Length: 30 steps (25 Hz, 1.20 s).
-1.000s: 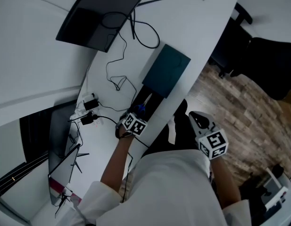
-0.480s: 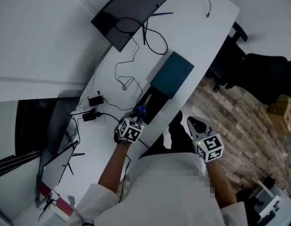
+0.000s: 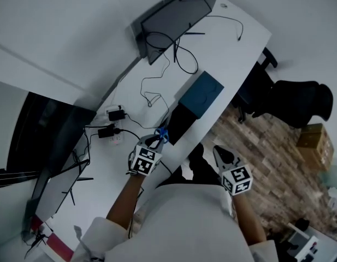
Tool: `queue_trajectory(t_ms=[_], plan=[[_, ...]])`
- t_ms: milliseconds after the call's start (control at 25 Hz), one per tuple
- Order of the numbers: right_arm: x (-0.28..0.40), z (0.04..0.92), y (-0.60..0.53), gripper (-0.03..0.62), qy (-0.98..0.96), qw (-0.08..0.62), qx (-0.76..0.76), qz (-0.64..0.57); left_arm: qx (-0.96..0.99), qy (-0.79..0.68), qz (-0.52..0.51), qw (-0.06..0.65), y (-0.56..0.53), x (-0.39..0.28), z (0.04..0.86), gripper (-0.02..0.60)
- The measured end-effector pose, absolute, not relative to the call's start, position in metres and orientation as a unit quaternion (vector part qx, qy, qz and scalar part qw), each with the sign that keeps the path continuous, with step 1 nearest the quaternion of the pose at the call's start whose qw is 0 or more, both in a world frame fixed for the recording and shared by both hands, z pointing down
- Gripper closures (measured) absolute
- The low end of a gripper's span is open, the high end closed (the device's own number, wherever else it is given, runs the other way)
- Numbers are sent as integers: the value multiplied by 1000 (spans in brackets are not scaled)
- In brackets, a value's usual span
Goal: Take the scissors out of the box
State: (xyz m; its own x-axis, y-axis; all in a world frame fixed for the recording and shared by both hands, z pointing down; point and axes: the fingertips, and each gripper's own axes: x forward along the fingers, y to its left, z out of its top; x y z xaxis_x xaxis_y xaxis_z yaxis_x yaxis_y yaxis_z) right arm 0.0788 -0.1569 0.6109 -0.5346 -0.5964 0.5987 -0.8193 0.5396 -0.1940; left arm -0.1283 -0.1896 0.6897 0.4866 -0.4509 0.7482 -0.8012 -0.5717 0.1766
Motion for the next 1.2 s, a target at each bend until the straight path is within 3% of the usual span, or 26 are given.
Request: queue_trajectory(t_ms=[440, 1200], plan=[[90, 582, -136, 560, -873, 205, 396, 196, 815, -462, 251, 245, -161, -132, 628, 485], [184, 568, -52, 560, -909, 145, 335, 202, 770, -562, 151, 263, -20, -69, 552, 485]])
